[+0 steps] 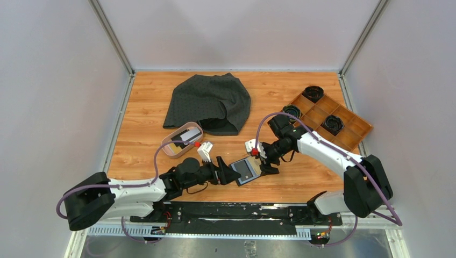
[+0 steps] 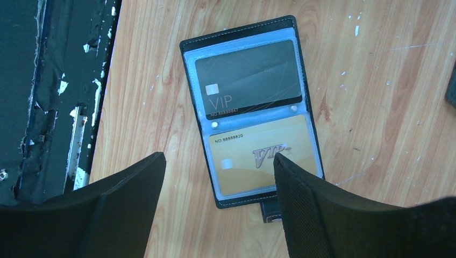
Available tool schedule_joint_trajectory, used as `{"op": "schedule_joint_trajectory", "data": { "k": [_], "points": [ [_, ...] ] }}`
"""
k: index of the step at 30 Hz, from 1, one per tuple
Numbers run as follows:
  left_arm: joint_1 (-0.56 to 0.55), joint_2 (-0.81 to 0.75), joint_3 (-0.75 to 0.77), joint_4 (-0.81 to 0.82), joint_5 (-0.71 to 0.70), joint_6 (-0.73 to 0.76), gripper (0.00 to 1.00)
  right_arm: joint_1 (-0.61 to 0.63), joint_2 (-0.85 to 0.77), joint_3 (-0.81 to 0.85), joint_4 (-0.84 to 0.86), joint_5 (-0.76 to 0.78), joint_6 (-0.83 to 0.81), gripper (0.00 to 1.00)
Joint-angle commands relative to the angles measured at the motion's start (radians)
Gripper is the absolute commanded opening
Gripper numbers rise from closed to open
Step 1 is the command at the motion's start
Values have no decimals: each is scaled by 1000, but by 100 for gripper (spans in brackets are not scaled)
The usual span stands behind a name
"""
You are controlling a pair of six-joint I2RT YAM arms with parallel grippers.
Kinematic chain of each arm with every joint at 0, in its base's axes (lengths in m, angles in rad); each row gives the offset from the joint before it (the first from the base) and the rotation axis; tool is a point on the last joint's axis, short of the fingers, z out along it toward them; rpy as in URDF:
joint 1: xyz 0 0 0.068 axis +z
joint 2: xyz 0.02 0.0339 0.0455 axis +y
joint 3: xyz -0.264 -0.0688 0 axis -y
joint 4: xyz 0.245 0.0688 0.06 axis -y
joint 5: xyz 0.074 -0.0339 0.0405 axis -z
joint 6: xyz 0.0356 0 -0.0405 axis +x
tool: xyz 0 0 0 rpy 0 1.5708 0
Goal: Put the credit cards into the card holder
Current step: Turn over the card holder at the center of the board.
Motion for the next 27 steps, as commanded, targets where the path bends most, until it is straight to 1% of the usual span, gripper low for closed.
{"op": "schedule_joint_trajectory", "data": {
  "k": [1, 27],
  "points": [
    [-14, 26, 27, 53, -23, 0, 94, -14, 8, -18, -23, -18, -7, 77],
    [-28, 68, 32, 87, -26, -7, 94, -14, 11, -19, -24, -19, -11, 77]
  ]
}}
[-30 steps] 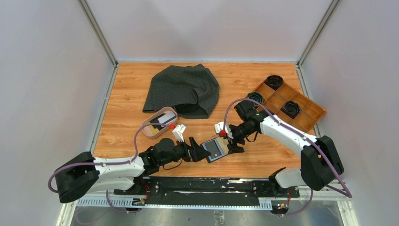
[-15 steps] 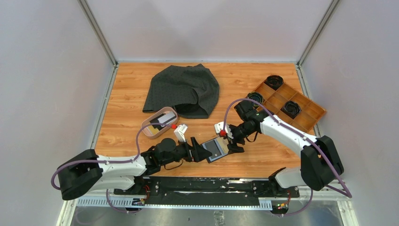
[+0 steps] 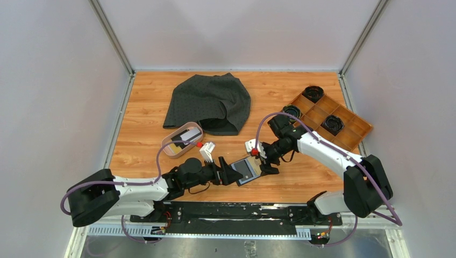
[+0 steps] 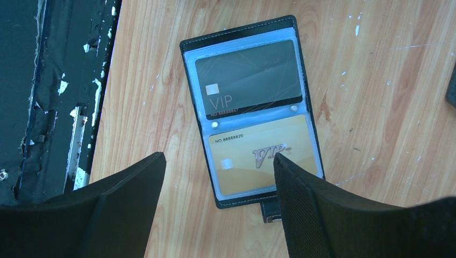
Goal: Put the credit cards into the card holder
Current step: Turn over the card holder at the center of the board.
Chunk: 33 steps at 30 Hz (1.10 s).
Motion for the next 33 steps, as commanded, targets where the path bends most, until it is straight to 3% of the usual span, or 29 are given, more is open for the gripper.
{"op": "schedule_joint_trajectory", "data": {
  "k": [1, 23, 33],
  "points": [
    [-10, 8, 23, 36, -22, -1, 94, -14, 12, -19, -24, -19, -11, 77],
    [-19, 34, 16, 36, -35, -27, 93, -3, 24, -26, -24, -37, -19, 77],
    [-21, 81, -13, 99, -85, -88, 85, 42, 2, -42, 24, -53, 4, 74]
  ]
}}
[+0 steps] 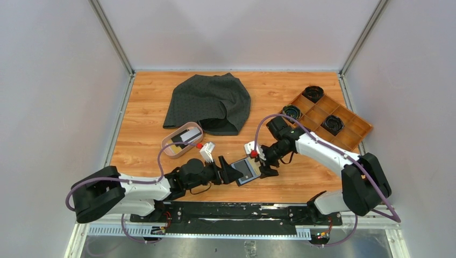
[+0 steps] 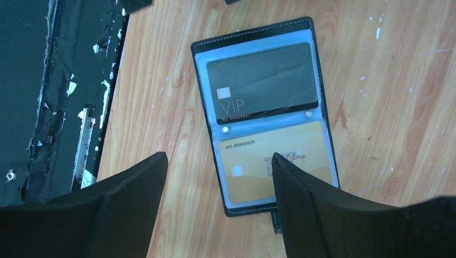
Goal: Put the credit cards into the card holder
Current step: Turn over the card holder at the center of the board.
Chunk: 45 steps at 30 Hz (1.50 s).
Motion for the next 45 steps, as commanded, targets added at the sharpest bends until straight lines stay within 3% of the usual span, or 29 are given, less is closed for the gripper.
{"op": "schedule_joint_trajectory", "data": {
  "k": [1, 12, 22, 28, 39, 45],
  "points": [
    [-8, 46, -11, 78, -46, -36, 83, 39, -24, -34, 43, -41, 19, 74],
    [-9, 276, -18, 272, -67, -128, 60, 76, -21, -76, 173, 25, 83, 68],
    [-9, 531, -20, 589, -50, -200, 46, 79, 20, -70, 201, 38, 119, 58],
    [-9, 614, -40, 648, -66, -252, 46, 85, 36, -66, 203, 50, 127, 56],
    [-12, 555, -48, 546, -88, -257, 52, 94, 44, -62, 206, 69, 141, 56],
    [-14, 643, -36, 641, -83, -280, 51, 94, 44, -61, 206, 69, 143, 56]
  ]
}}
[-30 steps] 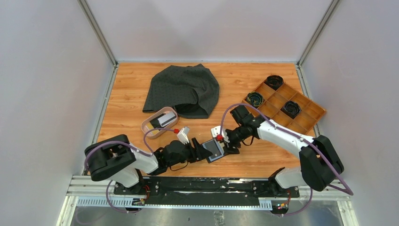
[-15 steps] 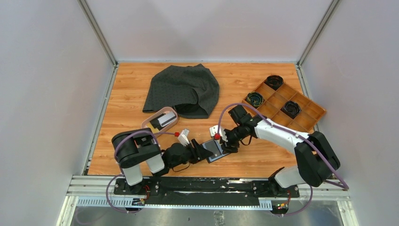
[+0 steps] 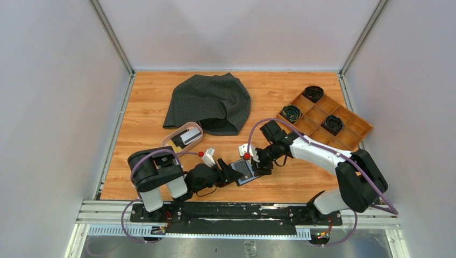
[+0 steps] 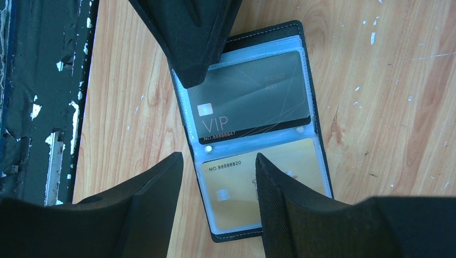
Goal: Put the credit cards into the card holder
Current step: Turn over the card holder at the center of the board.
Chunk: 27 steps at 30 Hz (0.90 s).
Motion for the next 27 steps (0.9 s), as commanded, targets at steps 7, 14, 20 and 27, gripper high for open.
{"op": "schedule_joint_trajectory", "data": {
  "k": [7, 14, 20, 27],
  "points": [
    [-12, 105, 7, 155, -21, -12, 47, 15, 1, 6, -4, 12, 21, 56],
    [-12, -1, 11, 82, -19, 30, 46, 5, -16, 29, -19, 18, 59, 57],
    [-12, -42, 59, 7, 8, 72, 45, -62, -10, 57, -40, -63, 116, 57],
    [-13, 46, 93, 90, 27, 58, 45, -160, 86, 125, -69, -120, 275, 54]
  ]
}}
